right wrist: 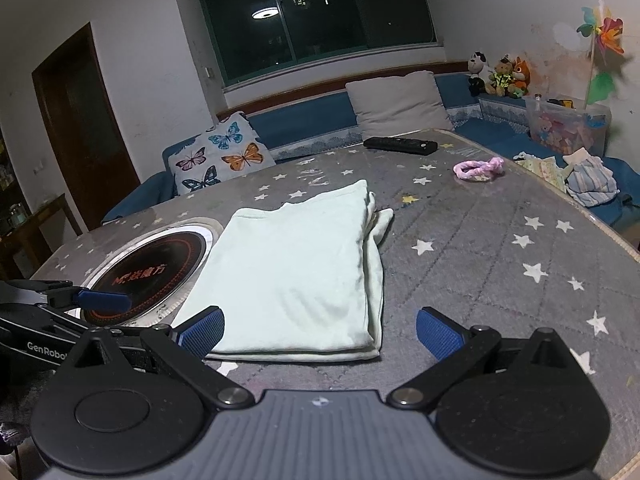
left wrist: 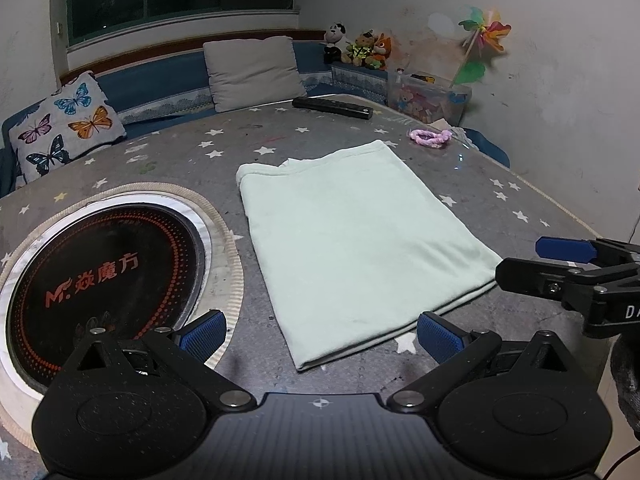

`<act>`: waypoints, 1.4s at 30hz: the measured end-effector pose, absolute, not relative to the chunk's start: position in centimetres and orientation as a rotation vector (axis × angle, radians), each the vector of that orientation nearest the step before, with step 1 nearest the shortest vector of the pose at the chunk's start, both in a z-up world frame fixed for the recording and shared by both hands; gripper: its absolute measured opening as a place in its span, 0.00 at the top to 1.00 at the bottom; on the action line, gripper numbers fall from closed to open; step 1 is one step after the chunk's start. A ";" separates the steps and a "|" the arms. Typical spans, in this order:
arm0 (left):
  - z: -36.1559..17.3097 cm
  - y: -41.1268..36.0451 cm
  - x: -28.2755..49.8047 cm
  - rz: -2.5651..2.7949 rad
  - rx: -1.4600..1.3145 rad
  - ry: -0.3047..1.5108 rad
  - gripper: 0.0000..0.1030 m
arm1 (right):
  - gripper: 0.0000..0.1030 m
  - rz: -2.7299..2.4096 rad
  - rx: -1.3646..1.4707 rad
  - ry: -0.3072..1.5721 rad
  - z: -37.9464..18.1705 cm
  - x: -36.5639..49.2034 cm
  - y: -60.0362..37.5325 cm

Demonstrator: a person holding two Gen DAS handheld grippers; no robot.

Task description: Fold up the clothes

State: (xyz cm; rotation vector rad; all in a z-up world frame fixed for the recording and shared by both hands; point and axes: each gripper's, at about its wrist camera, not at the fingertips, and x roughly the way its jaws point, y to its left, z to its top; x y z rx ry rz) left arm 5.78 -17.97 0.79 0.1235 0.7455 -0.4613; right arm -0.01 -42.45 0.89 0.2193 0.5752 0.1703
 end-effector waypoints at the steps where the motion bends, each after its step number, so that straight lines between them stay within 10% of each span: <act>1: 0.8 -17.9 5.9 -0.459 0.121 0.748 0.00 | 0.00 0.171 0.217 0.574 0.9 0.0 -42.4; 42: -0.7 -17.3 7.7 -0.395 0.118 0.809 0.00 | 0.00 0.298 0.282 0.654 0.0 5.1 -41.3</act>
